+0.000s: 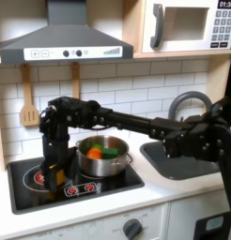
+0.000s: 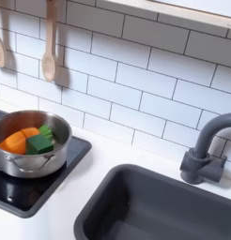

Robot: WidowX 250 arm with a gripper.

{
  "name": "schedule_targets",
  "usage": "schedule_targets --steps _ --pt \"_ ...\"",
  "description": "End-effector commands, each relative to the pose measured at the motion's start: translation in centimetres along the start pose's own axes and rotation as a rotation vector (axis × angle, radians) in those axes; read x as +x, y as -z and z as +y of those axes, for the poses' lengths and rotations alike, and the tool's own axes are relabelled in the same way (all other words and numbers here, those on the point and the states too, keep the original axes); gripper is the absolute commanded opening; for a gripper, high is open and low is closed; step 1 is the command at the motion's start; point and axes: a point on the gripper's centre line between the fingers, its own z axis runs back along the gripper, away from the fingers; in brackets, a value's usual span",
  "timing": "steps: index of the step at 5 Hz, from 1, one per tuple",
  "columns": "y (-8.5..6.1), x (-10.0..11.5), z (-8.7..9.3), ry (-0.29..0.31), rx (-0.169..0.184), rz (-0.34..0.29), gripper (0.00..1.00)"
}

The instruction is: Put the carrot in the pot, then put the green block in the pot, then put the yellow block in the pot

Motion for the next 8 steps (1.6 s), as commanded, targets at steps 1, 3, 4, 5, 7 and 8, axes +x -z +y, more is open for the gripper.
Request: schedule_targets --steps 1,3,4,5,7,8 --pt "0.3 -0.1 -0.1 0.004 -0.002 0.005 1.0" --pt "0.3 0.0 -0.1 0.002 -0.013 0.006 1.0" --pt "0.3 0.1 -0.1 -0.007 -0.015 0.0 1.0" --pt "0.0 0.5 -0.7 -0.006 -0.028 -0.01 1.0" --pt "0.2 0.7 -1.2 -0.01 -0.055 -0.016 1.0" --pt "-0.1 0.8 -1.0 -0.025 -0.07 -0.028 1.0"
